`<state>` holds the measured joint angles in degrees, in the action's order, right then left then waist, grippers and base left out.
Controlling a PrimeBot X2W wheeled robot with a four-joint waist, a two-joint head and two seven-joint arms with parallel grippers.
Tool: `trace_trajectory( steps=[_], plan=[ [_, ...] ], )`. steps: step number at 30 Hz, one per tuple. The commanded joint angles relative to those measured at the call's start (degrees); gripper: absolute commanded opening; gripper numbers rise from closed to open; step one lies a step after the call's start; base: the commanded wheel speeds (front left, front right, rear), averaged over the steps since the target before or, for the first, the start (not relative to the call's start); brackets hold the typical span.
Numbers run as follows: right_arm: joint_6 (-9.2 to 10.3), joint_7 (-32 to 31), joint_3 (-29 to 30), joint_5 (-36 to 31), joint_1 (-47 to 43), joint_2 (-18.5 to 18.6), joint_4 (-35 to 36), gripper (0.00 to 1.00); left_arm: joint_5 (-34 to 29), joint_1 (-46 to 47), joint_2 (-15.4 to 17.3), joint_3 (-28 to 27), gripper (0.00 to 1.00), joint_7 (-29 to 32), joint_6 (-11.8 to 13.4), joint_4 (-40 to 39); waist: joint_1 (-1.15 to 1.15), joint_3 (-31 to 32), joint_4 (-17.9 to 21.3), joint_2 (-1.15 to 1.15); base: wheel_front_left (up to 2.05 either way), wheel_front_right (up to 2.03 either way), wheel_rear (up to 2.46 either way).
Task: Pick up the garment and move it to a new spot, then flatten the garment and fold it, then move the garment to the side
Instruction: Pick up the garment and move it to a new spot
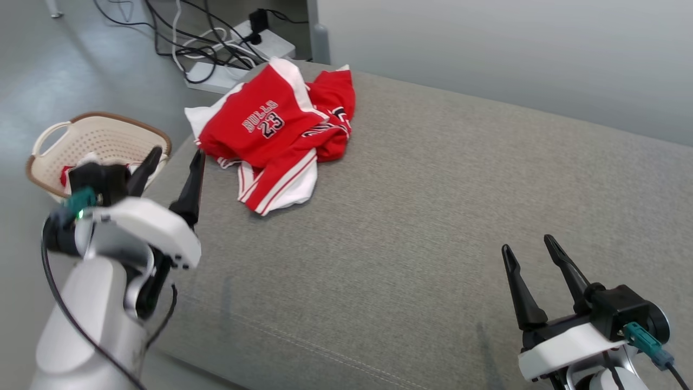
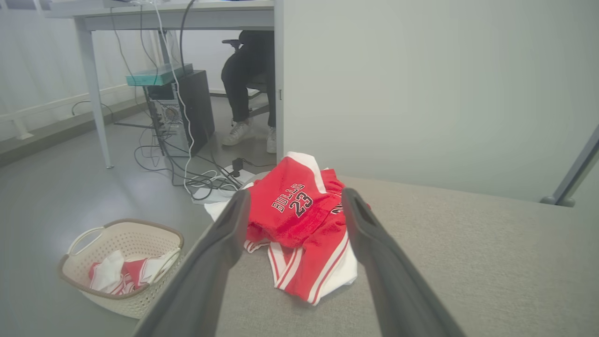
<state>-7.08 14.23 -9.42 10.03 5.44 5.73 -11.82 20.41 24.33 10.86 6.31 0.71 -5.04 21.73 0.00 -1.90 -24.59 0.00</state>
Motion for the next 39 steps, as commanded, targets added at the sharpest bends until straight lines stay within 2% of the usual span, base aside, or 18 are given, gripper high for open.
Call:
trace_trajectory(
  steps=[1, 7, 14, 23, 33, 34, 35, 36, 39],
  plan=[
    [-0.41, 0.77, -1.34, -0.61, 2.40, 0.66, 2.04, 1.00, 1.48, 6.01, 1.94, -1.04, 1.00, 3.75, -0.79, -0.57, 0.00, -1.43, 2.13, 0.00, 0.00, 0.00, 0.00],
    [-0.41, 0.77, -2.94, -0.96, 4.19, 0.81, 3.23, 1.00, 7.69, 14.67, 3.98, -0.34, 1.00, 15.48, -2.01, 8.83, 0.00, -4.52, 7.61, 0.00, 0.00, 0.00, 0.00],
    [-0.41, 0.77, -4.81, -1.24, 6.31, 1.71, 3.60, 1.00, 12.55, 19.06, 6.08, -0.49, 1.00, 21.10, -2.35, 19.73, 0.00, -8.41, 12.81, 0.00, 0.00, 0.00, 0.00],
    [-0.41, 0.77, -6.96, -1.41, 10.23, 2.40, 5.19, 1.00, 17.11, 20.51, 9.96, 1.42, 1.00, 19.44, -2.43, 27.33, 0.00, -15.88, 17.89, 0.00, 0.00, 0.00, 0.00],
    [-0.41, 0.77, -7.76, -1.52, 12.87, 2.56, 5.86, 1.00, 22.01, 20.74, 13.75, 3.83, 1.00, 16.53, -2.44, 32.12, 0.00, -21.11, 19.50, 0.00, 0.00, 0.00, 0.00],
    [-0.41, 0.77, -7.79, -1.53, 13.03, 2.58, 5.78, 1.00, 22.43, 20.94, 13.85, 4.22, 0.95, 16.37, -2.44, 32.44, 0.00, -21.24, 19.51, 0.00, 0.00, 0.00, 0.00],
    [-0.41, 0.77, -7.80, -1.54, 13.16, 2.58, 5.70, 1.00, 22.65, 21.16, 14.03, 4.70, 0.39, 15.83, -2.44, 32.55, 0.00, -21.34, 19.50, 0.00, 0.00, 0.00, 0.00],
    [-0.41, 0.77, -7.79, -1.55, 13.27, 2.57, 5.62, 1.00, 22.81, 21.38, 14.19, 5.17, 0.00, 15.20, -2.44, 32.70, 0.00, -21.36, 19.47, 0.00, 0.00, 0.00, 0.00],
    [-0.41, 0.77, -7.71, -1.51, 13.35, 2.34, 5.24, 1.00, 22.68, 22.21, 14.40, 7.35, 0.00, 13.22, -2.44, 33.09, 0.00, -20.83, 19.14, 0.00, 0.00, 0.00, 0.00]
  ],
)
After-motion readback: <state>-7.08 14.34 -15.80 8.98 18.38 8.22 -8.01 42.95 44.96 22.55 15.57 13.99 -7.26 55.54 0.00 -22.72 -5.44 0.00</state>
